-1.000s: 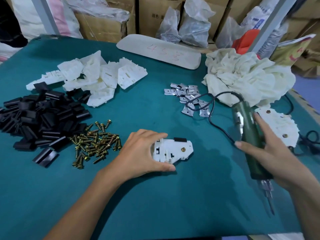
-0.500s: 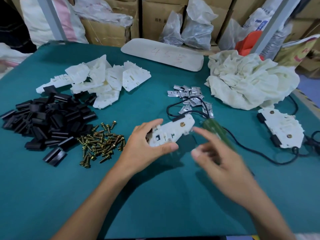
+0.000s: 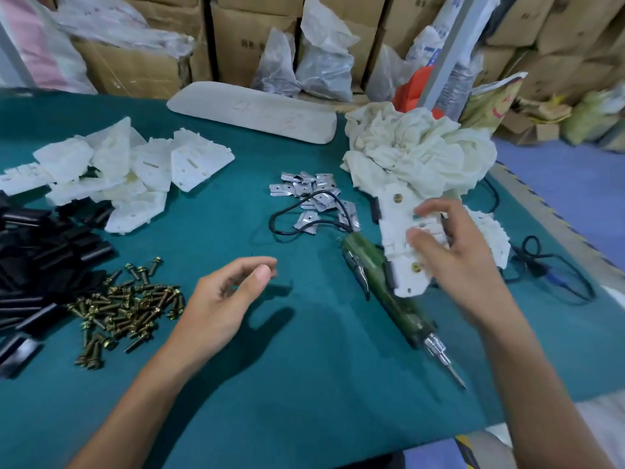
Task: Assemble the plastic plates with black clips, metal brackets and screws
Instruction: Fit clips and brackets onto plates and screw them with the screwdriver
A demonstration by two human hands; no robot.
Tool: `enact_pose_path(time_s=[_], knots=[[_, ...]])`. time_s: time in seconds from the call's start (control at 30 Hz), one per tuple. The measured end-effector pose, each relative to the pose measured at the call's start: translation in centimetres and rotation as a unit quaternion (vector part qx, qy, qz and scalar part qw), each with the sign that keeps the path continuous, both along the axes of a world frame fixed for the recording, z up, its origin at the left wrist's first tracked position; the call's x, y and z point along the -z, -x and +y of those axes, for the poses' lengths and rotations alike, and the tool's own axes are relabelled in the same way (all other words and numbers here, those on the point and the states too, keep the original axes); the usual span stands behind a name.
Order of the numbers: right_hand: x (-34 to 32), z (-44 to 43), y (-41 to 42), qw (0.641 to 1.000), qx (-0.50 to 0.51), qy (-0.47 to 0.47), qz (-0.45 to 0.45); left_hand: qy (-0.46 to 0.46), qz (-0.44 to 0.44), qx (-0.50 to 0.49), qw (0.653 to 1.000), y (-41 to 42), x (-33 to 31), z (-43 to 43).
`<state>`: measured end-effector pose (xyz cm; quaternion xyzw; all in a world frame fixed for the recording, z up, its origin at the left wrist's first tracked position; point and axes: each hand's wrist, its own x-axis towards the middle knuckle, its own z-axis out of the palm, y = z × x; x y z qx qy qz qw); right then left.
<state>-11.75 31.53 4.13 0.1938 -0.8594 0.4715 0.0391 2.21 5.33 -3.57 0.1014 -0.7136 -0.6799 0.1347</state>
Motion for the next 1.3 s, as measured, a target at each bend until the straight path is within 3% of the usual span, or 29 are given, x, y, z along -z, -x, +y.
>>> enact_pose_path(time_s=[0.1, 0.3, 0.43, 0.5, 0.57, 0.67, 0.9, 1.0, 1.2, 1.3], knots=[[-0.2, 3.3, 5.0, 0.989, 0.090, -0.111, 0.027, 0.002, -0.003, -0.004, 1.000, 0.2, 0.3, -0.2], [2.4, 6.8, 10.8, 0.958, 0.141, -0.245, -0.051, -0.010, -0.026, 0.014, 1.000, 0.3, 0.7, -0.3], [3.4, 6.7, 10.2, 0.913, 0.193, -0.356, 0.050, -0.011, -0.032, 0.014, 0.999, 0.4, 0.5, -0.3], [3.4, 5.5, 7.9, 0.937, 0.156, -0.308, 0.057, -0.013, -0.039, 0.011, 0.999, 0.4, 0.5, -0.2], [3.7, 3.6, 4.5, 0.969, 0.052, -0.241, -0.021, -0.013, -0.048, 0.015, 0.999, 0.5, 0.6, -0.1], [4.7, 1.1, 0.0, 0.959, -0.056, -0.263, -0.091, -0.002, -0.057, 0.009, 0.998, 0.6, 0.7, -0.1], [5.9, 0.4, -0.6, 0.945, -0.054, -0.313, -0.080, 0.046, -0.071, -0.007, 0.996, 1.1, 1.0, -0.5], [6.5, 1.3, -0.3, 0.954, -0.024, -0.289, -0.073, 0.123, -0.064, -0.029, 0.990, 1.4, 0.2, -1.8], [6.4, 3.9, 0.6, 0.952, 0.028, -0.285, -0.104, 0.276, -0.074, -0.131, 0.949, 3.7, -3.0, -8.8], [5.6, 3.3, 0.8, 0.948, 0.013, -0.318, -0.012, 0.379, -0.104, -0.169, 0.904, 6.5, -4.1, -13.1]])
